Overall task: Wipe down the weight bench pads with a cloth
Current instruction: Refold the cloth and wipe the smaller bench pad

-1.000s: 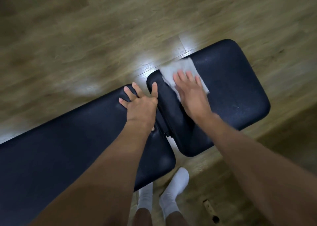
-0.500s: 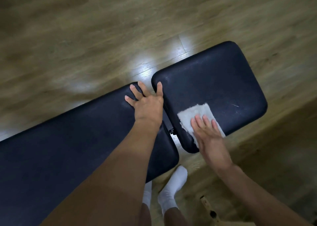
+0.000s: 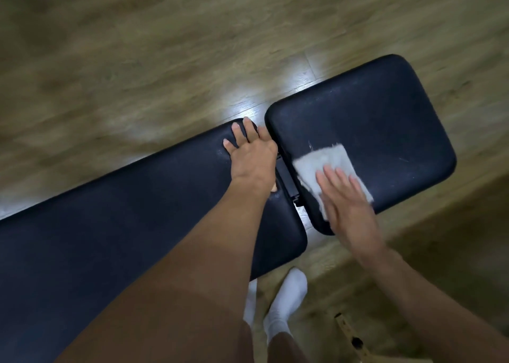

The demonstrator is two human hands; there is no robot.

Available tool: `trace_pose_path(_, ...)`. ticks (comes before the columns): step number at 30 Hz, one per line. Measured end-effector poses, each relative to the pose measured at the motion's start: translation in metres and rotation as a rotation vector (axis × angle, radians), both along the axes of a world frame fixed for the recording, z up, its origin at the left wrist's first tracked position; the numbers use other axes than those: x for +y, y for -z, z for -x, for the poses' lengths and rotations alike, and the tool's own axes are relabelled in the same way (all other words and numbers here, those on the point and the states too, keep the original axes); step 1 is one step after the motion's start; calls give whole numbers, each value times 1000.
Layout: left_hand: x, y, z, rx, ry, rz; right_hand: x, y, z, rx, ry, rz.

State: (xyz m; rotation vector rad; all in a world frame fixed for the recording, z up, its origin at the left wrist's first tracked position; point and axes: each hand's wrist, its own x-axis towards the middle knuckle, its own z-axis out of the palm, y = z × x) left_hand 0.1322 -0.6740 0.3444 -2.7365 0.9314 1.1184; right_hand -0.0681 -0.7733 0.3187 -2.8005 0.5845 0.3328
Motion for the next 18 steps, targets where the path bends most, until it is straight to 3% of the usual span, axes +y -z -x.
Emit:
trace_pose_path(4, -1, 3, 3, -24, 3, -6, 13, -10, 54, 80, -8, -49)
trace_pose_path(9, -9, 6, 3, -36, -8, -28, 3, 8, -48, 50, 25, 32)
trace_pose_path(13, -7, 3, 1, -24, -11, -28, -8, 18, -152, -39, 134, -21)
trace_pose_path(18, -2, -3, 3, -9, 27, 16, -4, 20, -129, 16, 26, 57)
